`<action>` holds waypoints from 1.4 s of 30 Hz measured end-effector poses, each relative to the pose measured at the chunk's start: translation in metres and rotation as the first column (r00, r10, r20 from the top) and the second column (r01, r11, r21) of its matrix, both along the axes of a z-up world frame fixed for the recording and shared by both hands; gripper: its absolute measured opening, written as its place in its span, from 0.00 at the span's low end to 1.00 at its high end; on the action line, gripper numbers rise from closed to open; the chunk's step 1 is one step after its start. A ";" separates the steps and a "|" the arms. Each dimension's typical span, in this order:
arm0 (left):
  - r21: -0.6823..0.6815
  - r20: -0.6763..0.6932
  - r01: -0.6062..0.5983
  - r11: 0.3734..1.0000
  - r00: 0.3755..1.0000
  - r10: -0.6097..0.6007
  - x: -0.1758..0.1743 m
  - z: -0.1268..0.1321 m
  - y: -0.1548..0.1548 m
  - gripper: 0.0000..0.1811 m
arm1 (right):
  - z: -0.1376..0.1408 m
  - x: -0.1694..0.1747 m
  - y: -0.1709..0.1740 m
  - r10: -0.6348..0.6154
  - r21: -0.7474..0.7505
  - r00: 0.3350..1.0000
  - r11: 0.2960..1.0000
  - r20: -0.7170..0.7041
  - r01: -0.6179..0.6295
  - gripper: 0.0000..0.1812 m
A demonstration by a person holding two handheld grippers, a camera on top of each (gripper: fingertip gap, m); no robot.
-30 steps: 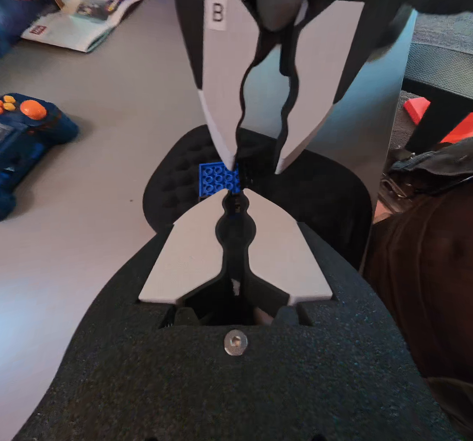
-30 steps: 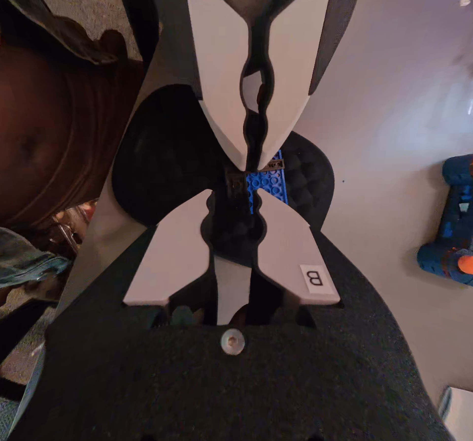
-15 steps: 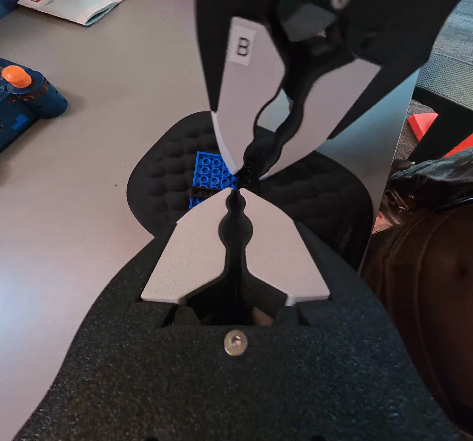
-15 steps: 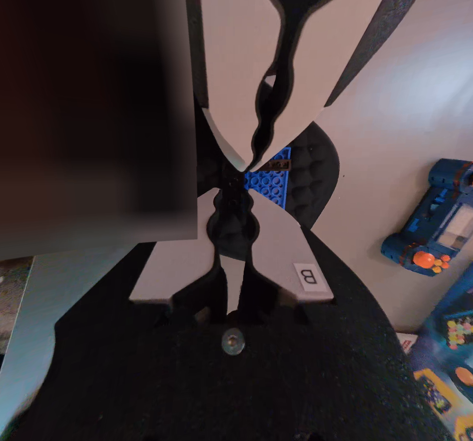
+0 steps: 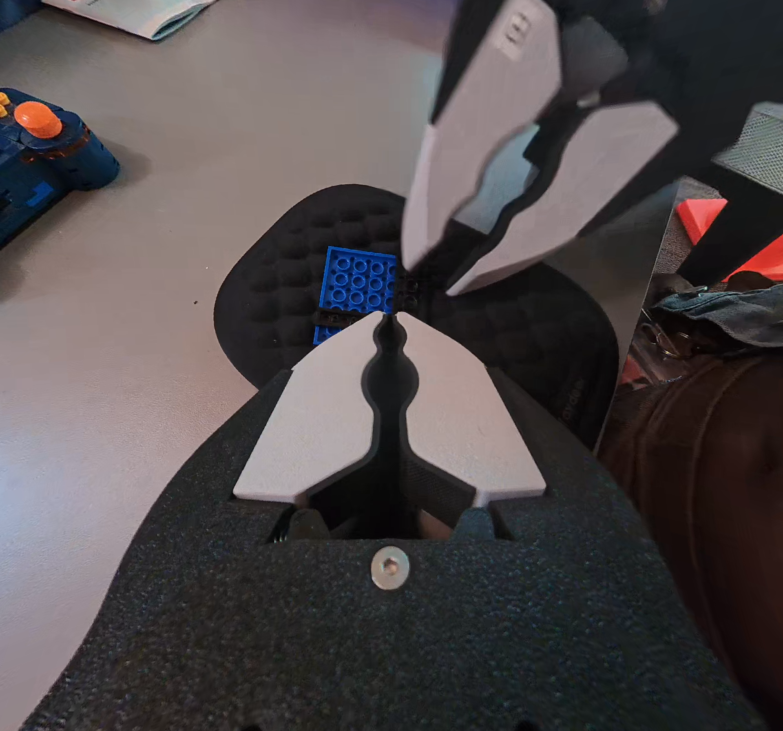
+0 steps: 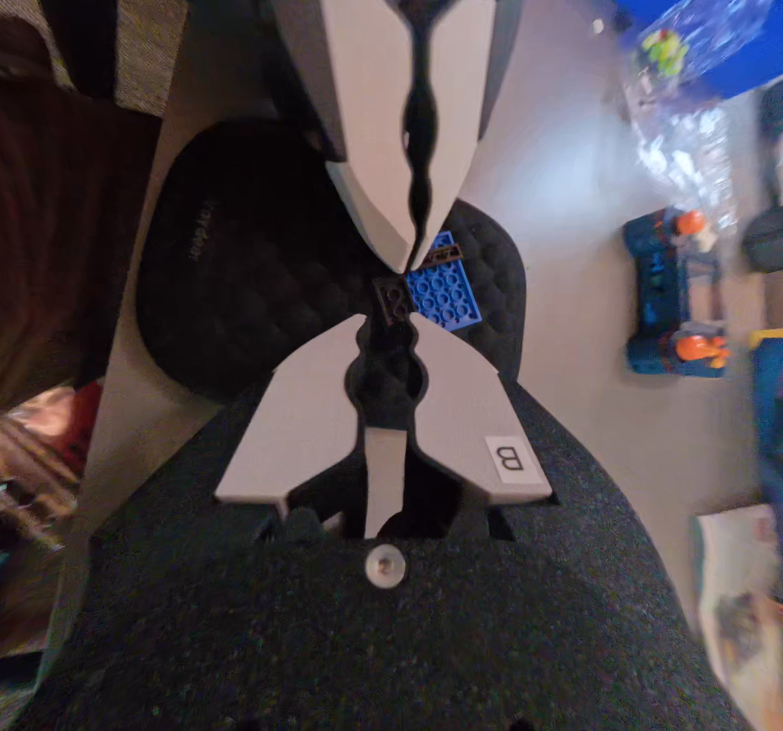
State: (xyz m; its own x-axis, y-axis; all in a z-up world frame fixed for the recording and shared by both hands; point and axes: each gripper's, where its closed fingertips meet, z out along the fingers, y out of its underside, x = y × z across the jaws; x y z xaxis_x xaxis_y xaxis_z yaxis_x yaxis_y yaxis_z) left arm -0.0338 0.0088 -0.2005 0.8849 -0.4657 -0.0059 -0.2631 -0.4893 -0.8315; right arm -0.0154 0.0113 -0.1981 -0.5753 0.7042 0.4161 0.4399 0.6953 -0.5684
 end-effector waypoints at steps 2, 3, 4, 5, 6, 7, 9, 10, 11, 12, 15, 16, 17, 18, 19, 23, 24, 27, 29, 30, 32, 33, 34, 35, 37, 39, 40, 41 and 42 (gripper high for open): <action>0.000 0.000 0.000 1.000 1.000 0.000 0.000 0.000 0.000 0.00 | 0.004 0.002 0.009 -0.021 -0.120 0.990 0.992 0.140 0.038 0.19; 0.004 -0.005 -0.001 1.000 1.000 0.001 0.000 0.000 0.000 0.00 | 0.005 0.004 0.009 0.013 -0.137 0.980 0.990 0.199 0.015 0.17; 0.007 -0.012 -0.002 1.000 1.000 0.002 0.000 0.000 0.000 0.00 | 0.005 0.004 0.011 0.032 -0.124 0.971 0.992 0.238 -0.002 0.14; 0.012 -0.024 -0.003 1.000 1.000 0.003 0.000 0.000 0.000 0.00 | 0.004 0.003 0.011 0.054 -0.097 0.964 0.995 0.260 -0.029 0.11; 0.018 -0.036 -0.005 1.000 0.999 0.005 0.000 0.000 0.000 0.00 | 0.002 0.004 0.009 0.075 -0.082 0.952 0.995 0.297 -0.053 0.10; 0.026 -0.052 -0.005 1.000 0.999 0.007 0.000 0.000 0.000 0.00 | 0.001 0.002 0.008 0.073 -0.068 0.942 0.996 0.328 -0.054 0.10; 0.040 -0.082 -0.006 0.999 0.997 0.010 0.000 0.000 0.000 0.00 | -0.001 0.001 0.006 0.083 -0.064 0.920 0.996 0.383 -0.064 0.10; 0.045 -0.093 -0.007 0.999 0.996 0.011 0.000 -0.001 0.000 0.00 | -0.002 0.000 0.007 0.081 -0.056 0.911 0.996 0.404 -0.064 0.09; 0.047 -0.098 -0.006 0.999 0.995 0.011 0.000 -0.001 0.000 0.00 | -0.002 0.000 0.007 0.084 -0.053 0.898 0.996 0.432 -0.068 0.09; 0.046 -0.097 -0.005 0.999 0.995 0.010 0.000 -0.001 0.000 0.00 | -0.002 0.001 0.007 0.083 -0.051 0.882 0.996 0.464 -0.067 0.09; 0.041 -0.090 -0.001 0.999 0.996 0.005 0.001 -0.001 -0.001 0.00 | -0.004 0.003 0.008 0.073 -0.027 0.838 0.997 0.541 -0.069 0.09; 0.041 -0.090 -0.001 0.999 0.996 0.005 0.001 -0.001 0.000 0.00 | -0.005 0.004 0.008 0.066 -0.028 0.826 0.998 0.560 -0.061 0.09; 0.040 -0.089 -0.003 0.999 0.996 0.007 0.001 -0.001 0.000 0.00 | -0.005 0.004 0.008 0.070 -0.029 0.822 0.997 0.566 -0.065 0.09; 0.040 -0.086 -0.004 0.999 0.996 0.007 0.001 -0.001 0.000 0.00 | -0.005 0.005 0.007 0.081 -0.015 0.828 0.996 0.554 -0.088 0.08; 0.039 -0.086 -0.004 0.999 0.996 0.007 0.001 -0.001 0.000 0.00 | -0.005 0.005 0.007 0.091 0.020 0.847 0.993 0.523 -0.119 0.08; 0.024 -0.055 -0.002 1.000 0.998 0.004 0.002 -0.001 0.000 0.00 | -0.002 0.006 0.005 0.083 0.167 0.949 0.976 0.304 -0.139 0.08; 0.021 -0.047 -0.007 1.000 0.999 0.008 0.002 -0.001 0.000 0.00 | -0.001 0.006 0.004 0.087 0.178 0.969 0.975 0.230 -0.130 0.08; 0.027 -0.053 -0.019 0.999 0.998 0.021 0.002 0.000 0.001 0.00 | 0.003 0.006 0.003 0.067 0.247 0.997 0.966 0.027 -0.072 0.08; 0.027 -0.062 -0.035 0.999 0.997 0.037 0.000 -0.001 0.001 0.00 | 0.003 0.008 -0.002 0.093 0.306 0.995 0.949 -0.029 -0.079 0.00; 0.025 -0.059 -0.034 0.999 0.998 0.035 0.000 -0.001 0.001 0.00 | 0.001 0.007 0.000 0.093 0.356 0.993 0.933 -0.068 -0.063 0.00; 0.024 -0.053 -0.033 0.999 0.998 0.034 0.000 -0.001 0.001 0.00 | -0.001 0.005 0.002 0.085 0.381 0.992 0.924 -0.098 -0.042 0.00; 0.020 -0.043 -0.032 0.999 0.999 0.033 0.000 -0.001 0.001 0.00 | -0.002 0.004 0.003 0.071 0.322 0.993 0.946 -0.099 -0.035 0.00; 0.016 -0.033 -0.031 0.999 0.999 0.032 0.000 0.000 0.001 0.00 | -0.002 0.004 0.004 0.041 0.201 0.995 0.979 -0.093 -0.021 0.00; 0.013 -0.028 -0.032 0.999 0.999 0.032 0.000 0.000 0.001 0.00 | -0.002 0.003 0.005 -0.001 0.047 0.998 0.999 -0.070 0.004 0.00; 0.014 -0.029 -0.033 0.999 0.999 0.033 0.000 0.000 0.001 0.00 | 0.000 0.004 0.006 -0.062 -0.236 0.998 0.970 0.022 0.065 0.07; 0.016 -0.032 -0.033 0.999 0.999 0.034 0.000 0.000 0.001 0.00 | 0.003 0.003 0.008 -0.104 -0.389 0.991 0.912 0.081 0.127 0.16; 0.018 -0.036 -0.033 0.999 0.999 0.033 0.000 0.000 0.001 0.00 | 0.004 0.003 0.009 -0.110 -0.414 0.990 0.900 0.088 0.137 0.14; 0.020 -0.041 -0.032 0.999 0.999 0.033 0.000 -0.001 0.001 0.00 | 0.003 0.001 0.009 -0.110 -0.410 0.990 0.902 0.090 0.138 0.14; 0.023 -0.048 -0.032 0.999 0.998 0.033 0.000 -0.001 0.001 0.00 | -0.001 0.000 0.010 -0.104 -0.387 0.989 0.912 0.104 0.137 0.14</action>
State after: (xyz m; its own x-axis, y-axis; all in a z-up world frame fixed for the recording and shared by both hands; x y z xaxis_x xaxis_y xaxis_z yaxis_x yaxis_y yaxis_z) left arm -0.0338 0.0100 -0.2011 0.8982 -0.4357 -0.0587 -0.2870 -0.4800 -0.8290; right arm -0.0151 0.0208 -0.1987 -0.4953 0.8673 0.0485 0.5616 0.3623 -0.7439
